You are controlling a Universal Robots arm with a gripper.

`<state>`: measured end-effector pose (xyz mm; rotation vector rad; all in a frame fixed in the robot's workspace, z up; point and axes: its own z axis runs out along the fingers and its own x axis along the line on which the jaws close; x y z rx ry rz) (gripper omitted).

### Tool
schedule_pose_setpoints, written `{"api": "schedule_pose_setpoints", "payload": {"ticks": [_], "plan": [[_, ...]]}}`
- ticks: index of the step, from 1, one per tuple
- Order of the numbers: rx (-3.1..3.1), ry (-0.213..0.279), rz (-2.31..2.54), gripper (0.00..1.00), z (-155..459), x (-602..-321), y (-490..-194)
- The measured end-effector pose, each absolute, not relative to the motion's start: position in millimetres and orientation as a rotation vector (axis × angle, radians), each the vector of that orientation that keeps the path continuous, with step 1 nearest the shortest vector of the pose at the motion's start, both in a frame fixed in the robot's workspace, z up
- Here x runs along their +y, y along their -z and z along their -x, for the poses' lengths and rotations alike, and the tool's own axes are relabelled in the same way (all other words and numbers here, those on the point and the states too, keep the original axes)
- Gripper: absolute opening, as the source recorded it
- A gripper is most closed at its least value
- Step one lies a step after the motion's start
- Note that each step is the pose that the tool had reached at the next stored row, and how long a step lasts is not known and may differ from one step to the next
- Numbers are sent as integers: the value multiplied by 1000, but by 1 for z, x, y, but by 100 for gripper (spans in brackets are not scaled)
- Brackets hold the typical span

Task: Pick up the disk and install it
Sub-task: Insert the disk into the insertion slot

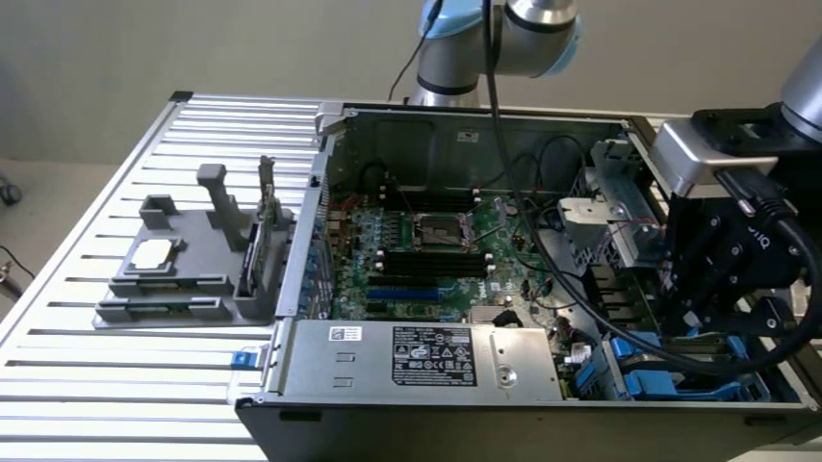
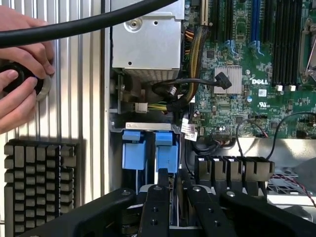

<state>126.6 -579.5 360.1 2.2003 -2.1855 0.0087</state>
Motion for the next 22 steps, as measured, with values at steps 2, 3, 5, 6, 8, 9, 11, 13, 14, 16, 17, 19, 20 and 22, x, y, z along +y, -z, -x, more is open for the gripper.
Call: {"api": "schedule_pose_setpoints", "payload": {"ticks": [2,3,5,6,8,9,11,13,14,16,17,19,20,22], "plan": [[-2185,-9,-2200,22,-127,-580,-356],[-2185,-9,-2200,22,-127,-579,-355],[-2185,-9,-2200,22,-127,-579,-351],[-2185,-9,-2200,22,-127,-579,-349],[-2185,-9,-2200,22,-127,-580,-346],[-2185,-9,-2200,22,-127,-580,-344],[-2185,-9,-2200,22,-128,-580,-340],[-2185,-9,-2200,22,-128,-580,-336],[-2185,-9,-2200,22,-128,-579,-335],[-2185,-10,-2200,22,-128,-580,-331],[-2185,-10,-2200,22,-128,-580,-330],[-2185,-9,-2200,22,-128,-579,-330],[-2185,-9,-2200,22,-128,-580,-330],[-2186,-5,-2201,22,-128,-580,-336]]}}
